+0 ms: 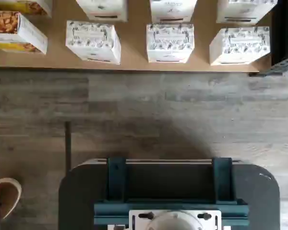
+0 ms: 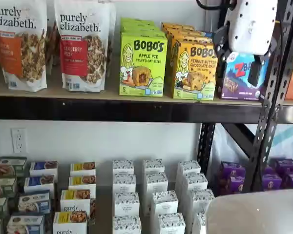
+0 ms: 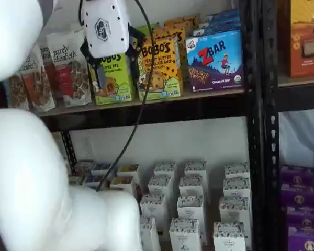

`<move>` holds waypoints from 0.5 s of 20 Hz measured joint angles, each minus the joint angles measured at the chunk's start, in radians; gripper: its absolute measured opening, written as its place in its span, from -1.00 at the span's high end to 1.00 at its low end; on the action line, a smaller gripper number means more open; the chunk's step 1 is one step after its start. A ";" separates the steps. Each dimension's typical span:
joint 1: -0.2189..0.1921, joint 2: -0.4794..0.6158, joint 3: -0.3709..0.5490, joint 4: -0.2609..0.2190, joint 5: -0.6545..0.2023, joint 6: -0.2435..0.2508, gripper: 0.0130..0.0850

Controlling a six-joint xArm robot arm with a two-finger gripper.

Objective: Pick the green box on the top shelf, the fourth from the left

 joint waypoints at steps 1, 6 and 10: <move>-0.041 -0.023 0.022 0.043 -0.035 -0.023 -1.00; -0.088 -0.052 0.046 0.096 -0.087 -0.057 -1.00; -0.075 -0.052 0.044 0.087 -0.097 -0.049 -1.00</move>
